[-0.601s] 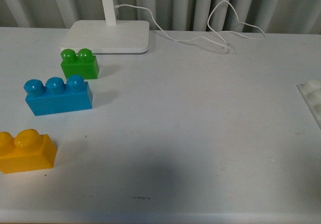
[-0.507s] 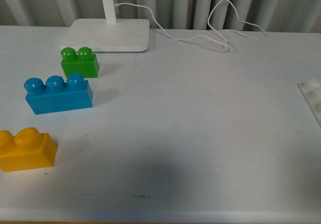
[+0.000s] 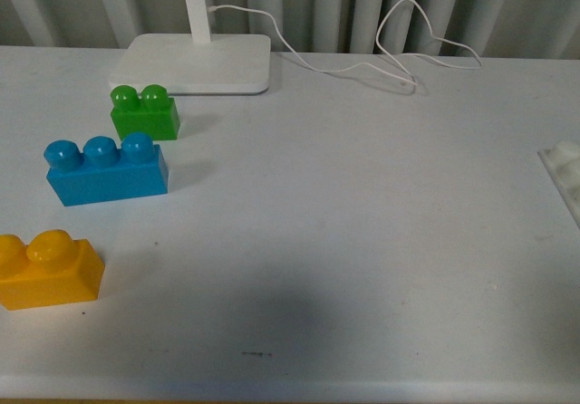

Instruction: Insert yellow block into base center

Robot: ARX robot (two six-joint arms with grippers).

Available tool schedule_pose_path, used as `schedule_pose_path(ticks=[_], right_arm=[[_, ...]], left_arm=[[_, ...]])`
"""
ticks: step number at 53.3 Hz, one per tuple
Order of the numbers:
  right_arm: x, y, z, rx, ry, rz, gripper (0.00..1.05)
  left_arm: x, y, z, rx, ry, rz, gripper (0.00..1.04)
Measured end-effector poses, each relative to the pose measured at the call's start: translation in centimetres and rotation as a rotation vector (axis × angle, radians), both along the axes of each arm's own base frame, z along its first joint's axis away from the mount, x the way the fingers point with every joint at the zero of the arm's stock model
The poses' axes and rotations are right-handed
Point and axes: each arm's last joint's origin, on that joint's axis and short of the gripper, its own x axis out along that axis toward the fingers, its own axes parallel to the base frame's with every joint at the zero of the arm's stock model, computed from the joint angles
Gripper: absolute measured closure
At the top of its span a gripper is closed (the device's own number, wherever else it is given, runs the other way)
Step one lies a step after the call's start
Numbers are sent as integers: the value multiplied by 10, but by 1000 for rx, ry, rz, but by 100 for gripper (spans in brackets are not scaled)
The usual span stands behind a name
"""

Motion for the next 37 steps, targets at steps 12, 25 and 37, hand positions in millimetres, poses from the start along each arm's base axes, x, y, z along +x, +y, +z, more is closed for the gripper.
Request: schedule_pose_path(ticks=[12,25,37], right_arm=[[28,-3,13,-40,380,-75,9],[104,-19,34,-59,582,-113,9],[176,-35,21,-89,764,-112,9]], left_arm=[[0,0,0,0,0,0,6],[0,0,0,0,0,0,6],[0,0,0,0,0,0,6]])
